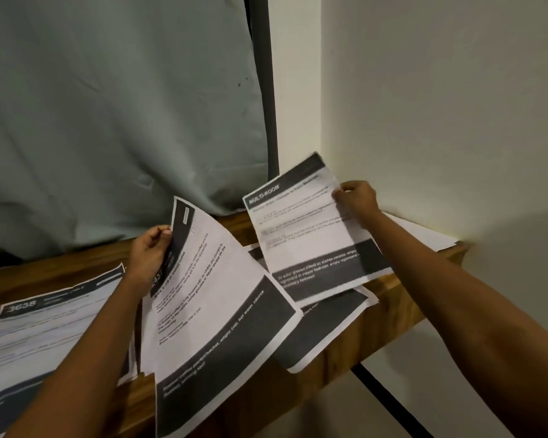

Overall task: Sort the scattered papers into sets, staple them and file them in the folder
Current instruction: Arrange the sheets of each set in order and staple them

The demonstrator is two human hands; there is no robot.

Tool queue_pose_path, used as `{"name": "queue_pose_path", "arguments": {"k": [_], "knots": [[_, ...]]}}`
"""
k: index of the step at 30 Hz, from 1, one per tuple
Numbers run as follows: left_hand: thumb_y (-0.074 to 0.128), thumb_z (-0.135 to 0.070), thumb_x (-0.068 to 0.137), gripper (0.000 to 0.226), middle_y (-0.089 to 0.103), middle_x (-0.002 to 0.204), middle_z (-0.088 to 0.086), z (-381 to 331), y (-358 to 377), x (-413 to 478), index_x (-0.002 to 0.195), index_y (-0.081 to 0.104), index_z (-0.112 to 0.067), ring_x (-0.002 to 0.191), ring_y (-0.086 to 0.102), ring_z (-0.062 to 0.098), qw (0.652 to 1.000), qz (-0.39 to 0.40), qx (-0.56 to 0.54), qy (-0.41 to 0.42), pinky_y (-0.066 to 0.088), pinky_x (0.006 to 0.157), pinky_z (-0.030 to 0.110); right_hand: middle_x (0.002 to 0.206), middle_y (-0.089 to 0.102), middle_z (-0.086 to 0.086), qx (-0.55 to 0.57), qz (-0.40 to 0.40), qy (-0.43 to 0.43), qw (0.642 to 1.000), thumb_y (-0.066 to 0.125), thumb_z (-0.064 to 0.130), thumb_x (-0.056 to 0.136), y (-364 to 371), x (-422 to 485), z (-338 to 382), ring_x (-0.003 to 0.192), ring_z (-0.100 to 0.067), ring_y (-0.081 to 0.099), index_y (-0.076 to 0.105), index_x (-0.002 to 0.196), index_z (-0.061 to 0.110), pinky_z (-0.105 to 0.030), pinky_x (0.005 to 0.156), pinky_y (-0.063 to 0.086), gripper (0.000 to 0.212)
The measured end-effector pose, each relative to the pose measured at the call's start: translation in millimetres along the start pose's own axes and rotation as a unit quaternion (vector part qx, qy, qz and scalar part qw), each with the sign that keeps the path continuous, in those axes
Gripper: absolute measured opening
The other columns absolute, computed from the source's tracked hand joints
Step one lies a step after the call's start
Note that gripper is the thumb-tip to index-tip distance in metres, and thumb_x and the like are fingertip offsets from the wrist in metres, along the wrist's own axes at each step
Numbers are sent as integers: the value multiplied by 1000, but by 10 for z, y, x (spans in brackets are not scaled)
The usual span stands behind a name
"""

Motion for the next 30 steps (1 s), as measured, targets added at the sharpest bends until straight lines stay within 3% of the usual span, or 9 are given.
{"name": "queue_pose_path", "arguments": {"k": [5, 10, 12, 14, 18, 21, 23, 26, 30], "knots": [[48, -11, 99, 15, 64, 86, -1, 49, 158, -18, 96, 62, -9, 77, 57, 11, 1000, -22, 5, 0, 47, 65, 14, 97, 66, -1, -44, 171, -2, 984, 58, 15, 94, 591, -326, -104, 87, -18, 63, 64, 105, 9, -26, 71, 48, 14], [50, -11, 98, 14, 64, 96, 7, 61, 385, 5, 94, 63, -10, 87, 56, 21, 990, -22, 133, 31, 42, 75, 29, 80, 65, -3, -66, 261, 35, 963, 58, 16, 94, 1033, -518, -349, 69, -12, 64, 60, 87, 12, -22, 58, 49, 8], [51, -11, 97, 15, 64, 98, 8, 78, 470, -6, 98, 66, -7, 88, 55, 21, 980, -29, 193, 38, 42, 78, 31, 73, 60, -6, -57, 266, 45, 961, 56, 8, 94, 1115, -541, -423, 61, -12, 58, 56, 80, 11, -21, 53, 46, 14], [52, -13, 97, 17, 66, 102, 10, 119, 553, -18, 102, 68, -7, 88, 56, 21, 970, -36, 237, 35, 43, 79, 31, 75, 60, -7, -49, 266, 61, 961, 54, 2, 93, 1152, -569, -499, 62, -13, 57, 57, 88, 7, -21, 50, 46, 8], [51, -20, 98, 20, 68, 105, 13, 207, 725, -35, 103, 68, -11, 90, 61, 28, 947, -39, 318, 14, 44, 72, 31, 92, 63, -5, -44, 261, 48, 963, 51, -8, 89, 1175, -547, -606, 91, -20, 60, 64, 101, 1, -20, 63, 50, 20], [49, -24, 99, 22, 68, 106, 12, 229, 819, -63, 104, 68, -14, 91, 62, 30, 931, -47, 362, -5, 47, 71, 32, 97, 65, -9, -41, 251, 59, 965, 54, -8, 87, 1129, -499, -633, 91, -17, 59, 68, 90, 4, -17, 69, 50, 19], [49, -25, 99, 22, 68, 106, 13, 234, 883, -62, 104, 68, -14, 92, 63, 31, 922, -50, 384, -5, 51, 75, 36, 90, 63, -5, -114, 209, 29, 971, 62, 1, 85, 1010, -407, -598, 88, -16, 59, 63, 74, 12, -18, 70, 44, 16], [50, -23, 99, 22, 68, 109, 13, 253, 989, -62, 108, 67, -13, 95, 64, 31, 911, -40, 411, -13, 52, 77, 39, 87, 59, -4, -280, 166, -26, 945, 65, 20, 86, 884, -335, -589, 92, -20, 58, 64, 87, 6, -25, 78, 43, 14], [53, -21, 97, 19, 67, 111, 13, 360, 1102, -91, 109, 65, -12, 95, 64, 29, 909, -21, 415, -27, 52, 76, 35, 91, 61, -1, -245, 150, 17, 958, 75, 37, 77, 886, -344, -767, 91, -18, 58, 66, 94, 9, -25, 76, 42, 34]]}}
Point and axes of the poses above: each hand's wrist, its own x-axis towards the middle knuckle, its own y-axis out of the palm, z = x × y, the point moved 8 cm from there along x, towards the middle knuckle
